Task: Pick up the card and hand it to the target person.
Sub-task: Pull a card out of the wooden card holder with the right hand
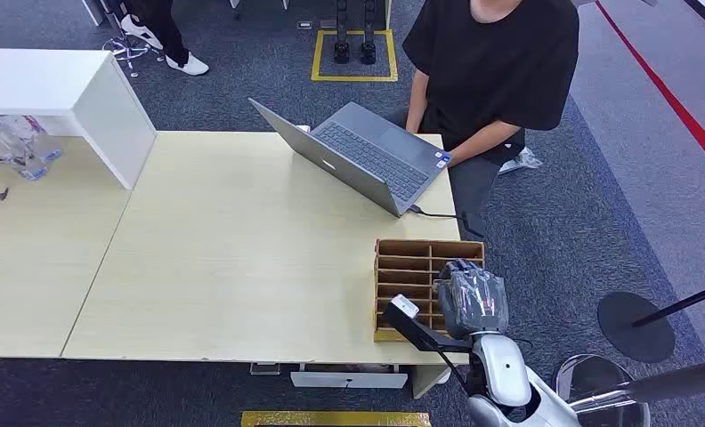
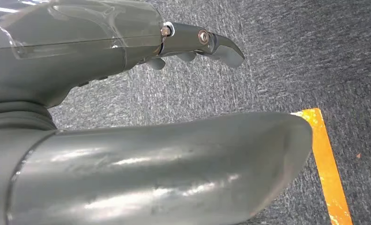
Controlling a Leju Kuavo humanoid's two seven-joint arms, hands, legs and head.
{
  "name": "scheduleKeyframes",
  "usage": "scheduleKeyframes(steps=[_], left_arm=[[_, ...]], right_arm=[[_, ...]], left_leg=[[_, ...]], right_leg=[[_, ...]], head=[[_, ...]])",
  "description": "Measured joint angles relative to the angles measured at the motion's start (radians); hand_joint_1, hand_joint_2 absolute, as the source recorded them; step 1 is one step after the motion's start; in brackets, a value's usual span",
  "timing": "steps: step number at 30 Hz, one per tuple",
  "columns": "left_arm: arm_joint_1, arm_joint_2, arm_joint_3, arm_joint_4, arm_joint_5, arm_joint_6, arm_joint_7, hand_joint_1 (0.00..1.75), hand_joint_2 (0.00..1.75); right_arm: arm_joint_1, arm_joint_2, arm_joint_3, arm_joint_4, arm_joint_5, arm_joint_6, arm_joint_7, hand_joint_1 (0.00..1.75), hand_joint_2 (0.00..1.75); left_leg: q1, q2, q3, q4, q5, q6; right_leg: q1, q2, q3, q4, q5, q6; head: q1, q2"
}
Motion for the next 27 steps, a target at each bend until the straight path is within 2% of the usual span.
scheduleKeyframes(steps=[9,16,27], left_arm=[[-0.001,-0.001,-0.004,0.0,0.0,-0.001,-0.002,0.0,0.0],[-0.001,-0.001,-0.005,0.0,0.0,-0.003,-0.003,0.0,0.0],[-0.001,-0.001,-0.005,0.0,0.0,-0.002,0.0,0.0,0.0]], right_arm=[[0.0,0.0,0.003,0.0,0.022,-0.005,0.004,1.3,1.75],[0.0,0.0,0.004,0.0,0.04,-0.002,0.004,1.16,1.75],[0.001,0.0,0.004,0.0,0.042,0.009,0.004,1.23,1.75]], left_leg=[[0.0,0.0,0.0,0.0,0.0,0.0],[0.0,0.0,0.0,0.0,0.0,0.0],[0.0,0.0,0.0,0.0,0.0,0.0]], right_leg=[[0.0,0.0,0.0,0.0,0.0,0.0],[0.0,0.0,0.0,0.0,0.0,0.0],[0.0,0.0,0.0,0.0,0.0,0.0]], head=[[0.0,0.0],[0.0,0.0],[0.0,0.0]])
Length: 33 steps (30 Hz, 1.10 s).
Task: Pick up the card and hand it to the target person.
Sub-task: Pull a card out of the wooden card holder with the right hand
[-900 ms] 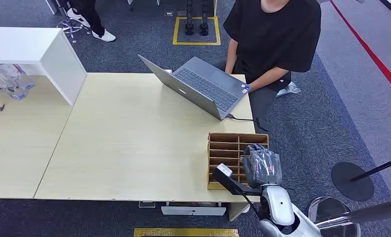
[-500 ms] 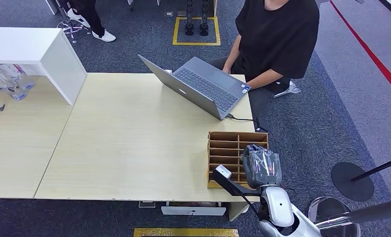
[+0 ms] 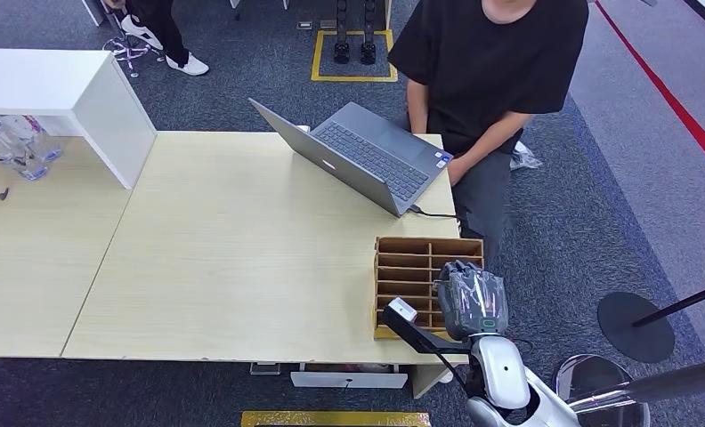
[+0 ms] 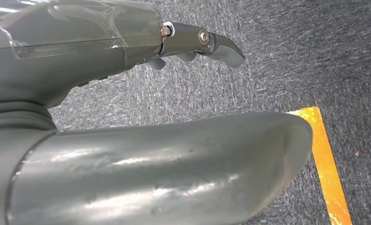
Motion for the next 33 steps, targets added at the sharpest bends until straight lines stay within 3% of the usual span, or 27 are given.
scheduleKeyframes(steps=[10,16,27,33], left_arm=[[0.0,0.0,-0.001,0.0,0.0,0.0,0.006,0.0,0.0],[0.0,0.0,-0.001,0.0,0.0,0.0,0.006,0.0,0.0],[0.0,0.0,-0.002,0.0,0.0,0.003,0.006,0.0,0.0],[0.0,0.0,-0.002,0.0,0.0,0.003,0.006,0.0,0.0]], right_arm=[[-0.001,0.0,0.0,0.0,0.0,0.012,-0.004,1.13,1.75],[0.0,0.0,0.001,0.0,-0.004,0.021,-0.004,0.94,1.75],[0.002,0.0,0.014,0.0,-0.01,0.028,-0.004,1.15,1.75],[0.002,0.0,0.015,0.0,-0.012,0.03,-0.004,1.15,1.75]], left_leg=[[0.0,0.0,0.0,0.0,0.0,0.0],[0.0,0.0,0.0,0.0,0.0,0.0],[0.0,0.0,0.0,0.0,0.0,0.0],[0.0,0.0,0.0,0.0,0.0,0.0]], right_leg=[[0.0,0.0,0.0,0.0,0.0,0.0],[0.0,0.0,0.0,0.0,0.0,0.0],[0.0,0.0,0.0,0.0,0.0,0.0],[0.0,0.0,0.0,0.0,0.0,0.0]], head=[[0.0,0.0],[0.0,0.0],[0.0,0.0],[0.0,0.0]])
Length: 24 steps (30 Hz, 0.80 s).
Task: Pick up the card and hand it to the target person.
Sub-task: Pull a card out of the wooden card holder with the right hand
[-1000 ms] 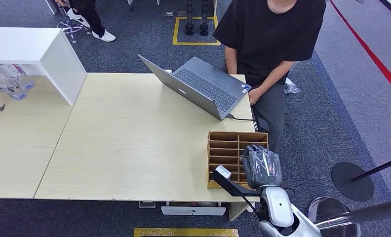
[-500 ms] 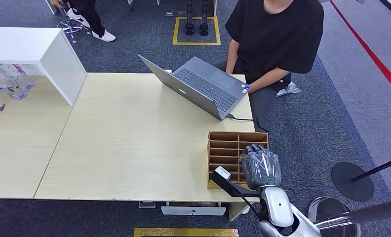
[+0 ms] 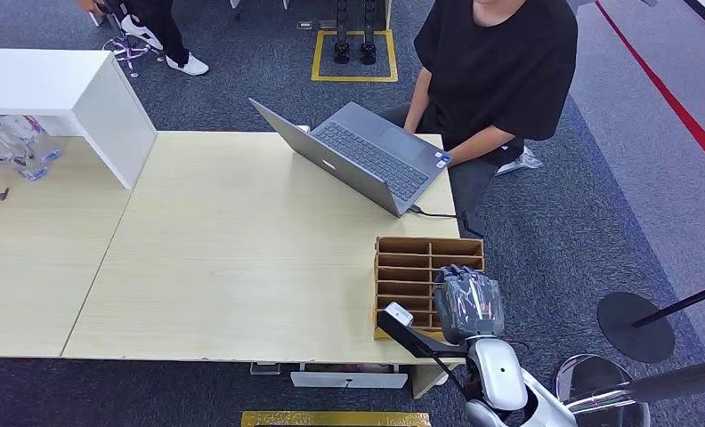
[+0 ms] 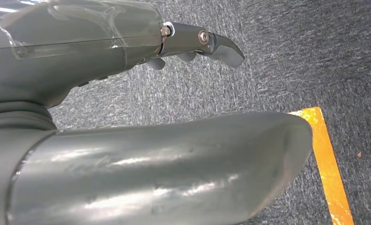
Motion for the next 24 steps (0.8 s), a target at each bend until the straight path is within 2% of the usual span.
scheduleKeyframes(steps=[4,7,10,14,24], left_arm=[[0.0,0.0,0.0,0.0,0.0,0.0,0.0,0.0,0.0],[0.0,0.0,0.0,0.0,0.0,0.0,0.0,0.0,0.0],[0.0,0.0,0.0,0.0,0.0,0.0,0.0,0.0,0.0],[0.0,0.0,0.0,0.0,0.0,0.0,0.002,0.0,0.0],[0.0,0.0,-0.003,0.0,0.0,0.0,0.002,0.0,0.0]], right_arm=[[0.0,0.0,0.0,0.0,0.0,0.001,0.0,1.13,1.75],[0.0,0.0,0.0,0.0,0.0,0.002,0.0,1.2,1.75],[0.0,0.0,0.0,0.0,0.0,0.003,0.0,1.34,1.75],[-0.001,0.0,0.0,0.0,0.0,0.003,0.0,1.73,1.75],[-0.006,-0.001,0.0,-0.02,0.022,0.007,-0.005,1.75,1.75]], left_leg=[[0.0,0.0,0.0,0.0,0.0,0.0],[0.0,0.0,0.0,0.0,0.0,0.0],[0.0,0.0,0.0,0.0,0.0,0.0],[0.0,0.0,0.0,0.0,0.0,0.0],[0.0,0.0,0.0,0.0,0.0,0.0]], right_leg=[[0.0,0.0,0.0,0.0,0.0,0.0],[0.0,0.0,0.0,0.0,0.0,0.0],[0.0,0.0,0.0,0.0,0.0,0.0],[0.0,0.0,0.0,0.0,0.0,0.0],[0.0,0.0,0.0,0.0,0.0,0.0]], head=[[0.0,0.0],[0.0,0.0],[0.0,0.0],[0.0,0.0],[0.0,0.0]])
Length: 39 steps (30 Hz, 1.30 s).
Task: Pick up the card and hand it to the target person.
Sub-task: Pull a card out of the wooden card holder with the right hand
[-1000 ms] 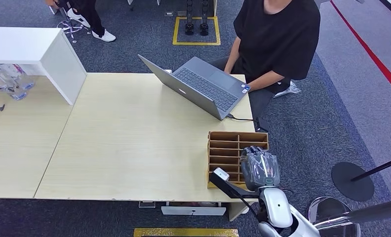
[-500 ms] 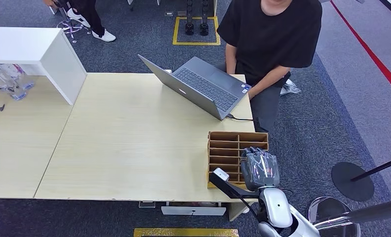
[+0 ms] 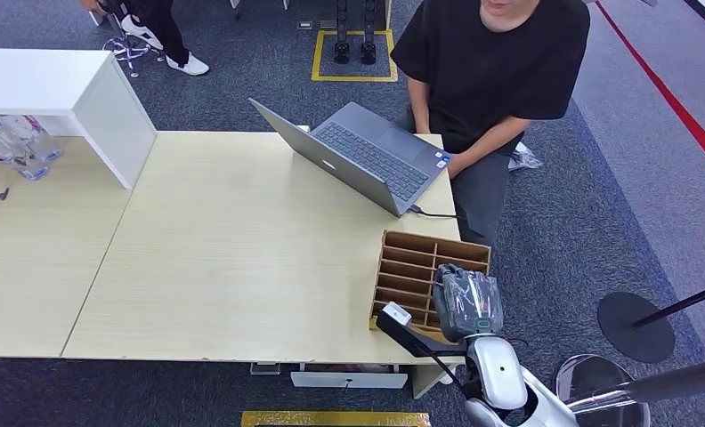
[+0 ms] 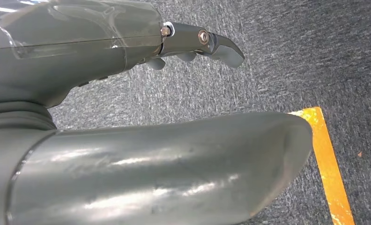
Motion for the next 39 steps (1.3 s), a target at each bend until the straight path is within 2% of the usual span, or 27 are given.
scheduleKeyframes(steps=[7,14,18,23,30,39], left_arm=[[0.0,0.0,-0.005,0.0,0.0,-0.002,0.001,0.0,0.0],[0.0,0.0,-0.005,0.0,0.0,-0.006,0.003,0.0,0.0],[-0.001,0.0,-0.005,0.0,0.0,-0.006,0.002,0.0,0.0],[-0.002,0.0,-0.009,0.0,0.0,-0.006,0.002,0.0,0.0],[-0.007,0.0,-0.015,0.0,0.0,-0.003,0.001,0.0,0.0],[-0.022,-0.003,-0.035,0.0,0.0,-0.013,0.016,0.0,0.0]], right_arm=[[-0.001,-0.006,0.0,-0.053,0.053,0.012,-0.018,1.67,1.75],[-0.006,-0.007,0.001,-0.117,0.09,0.025,-0.039,1.68,1.75],[-0.015,-0.007,0.003,-0.16,0.115,0.069,-0.042,1.71,1.75],[-0.03,-0.018,0.002,-0.238,0.141,0.134,-0.041,1.62,1.75],[-0.07,-0.041,-0.006,-0.32,0.168,0.18,-0.059,1.67,1.75],[-0.136,-0.076,-0.066,-0.332,0.094,0.215,-0.069,1.58,1.75]], left_leg=[[0.0,0.0,0.0,0.0,0.0,0.0],[0.0,0.0,0.0,0.0,0.0,0.0],[0.0,0.0,0.0,0.0,0.0,0.0],[0.0,0.0,0.0,0.0,0.0,0.0],[0.0,0.0,0.0,0.0,0.0,0.0],[0.0,0.0,0.0,0.0,0.0,0.0]], right_leg=[[0.0,0.0,0.0,0.0,0.0,0.0],[0.0,0.0,0.0,0.0,0.0,0.0],[0.0,0.0,0.0,0.0,0.0,0.0],[0.0,0.0,0.0,0.0,0.0,0.0],[0.0,0.0,0.0,0.0,0.0,0.0],[0.0,0.0,0.0,0.0,0.0,0.0]], head=[[0.0,0.0],[0.0,0.0],[0.0,0.0],[0.0,0.0],[0.0,0.0],[0.0,0.0]])
